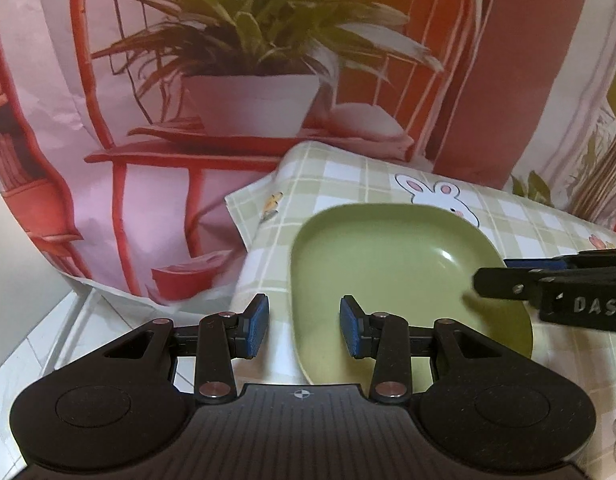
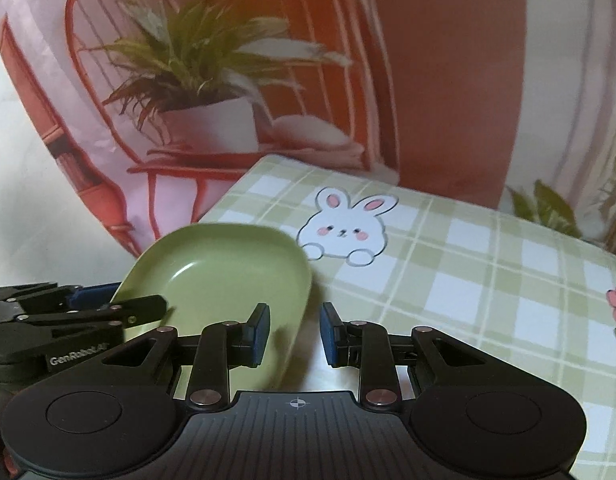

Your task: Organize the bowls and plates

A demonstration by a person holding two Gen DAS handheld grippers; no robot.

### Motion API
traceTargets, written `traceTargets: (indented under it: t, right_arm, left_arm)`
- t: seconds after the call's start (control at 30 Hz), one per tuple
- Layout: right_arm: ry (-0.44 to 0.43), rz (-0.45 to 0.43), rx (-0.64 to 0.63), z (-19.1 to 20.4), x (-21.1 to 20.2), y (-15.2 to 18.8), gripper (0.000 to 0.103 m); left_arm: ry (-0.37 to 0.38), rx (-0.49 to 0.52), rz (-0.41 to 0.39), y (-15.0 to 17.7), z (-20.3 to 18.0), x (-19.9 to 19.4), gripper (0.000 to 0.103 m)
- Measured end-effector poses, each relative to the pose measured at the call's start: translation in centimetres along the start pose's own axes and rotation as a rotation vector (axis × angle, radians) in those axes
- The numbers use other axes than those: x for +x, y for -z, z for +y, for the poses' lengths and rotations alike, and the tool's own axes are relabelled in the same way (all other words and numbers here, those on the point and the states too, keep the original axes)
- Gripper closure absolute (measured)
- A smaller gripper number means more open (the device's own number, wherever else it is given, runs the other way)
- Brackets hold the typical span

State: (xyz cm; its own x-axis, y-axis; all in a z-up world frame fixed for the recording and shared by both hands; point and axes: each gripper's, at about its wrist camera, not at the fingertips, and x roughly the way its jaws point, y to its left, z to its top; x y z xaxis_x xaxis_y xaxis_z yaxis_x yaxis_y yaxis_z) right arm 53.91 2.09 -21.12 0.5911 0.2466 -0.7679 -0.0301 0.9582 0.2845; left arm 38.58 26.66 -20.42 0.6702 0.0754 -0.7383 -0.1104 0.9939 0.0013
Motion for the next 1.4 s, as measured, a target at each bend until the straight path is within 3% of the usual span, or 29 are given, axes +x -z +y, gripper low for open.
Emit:
traceTargets:
  t: [0.13, 0.2, 0.37, 0.7, 1.4]
  right_arm:
    - [-0.004, 0.003, 0.021, 0.3, 0.2, 0.2, 0.08]
    - [0.006, 0.005, 0.019, 0.4, 0.3, 0.4, 0.082]
    - [0.014, 0.018, 0.059, -0.1, -0.1, 0.9, 0.09]
    - [0.057, -0.008, 0.132, -0.5, -3.7, 2.8, 0.096]
    - [0.051, -0.122, 0.306, -4.9, -18.2, 10.0, 0.096]
  left_arm:
    - [0.015, -0.006, 0.0, 0.2, -0.2, -0.1, 0.064]
    - [0.018, -0.012, 0.003, 0.3, -0.3, -0.2, 0.074]
    - [-0.006, -0.024, -0.003, 0.5, -0.1, -0.7, 0.087]
    - [-0.005, -0.009, -0.015, 1.5, -2.1, -3.7, 0.089]
    - [0.071, 0.084, -0.061, 4.3, -10.9, -13.9, 0.089]
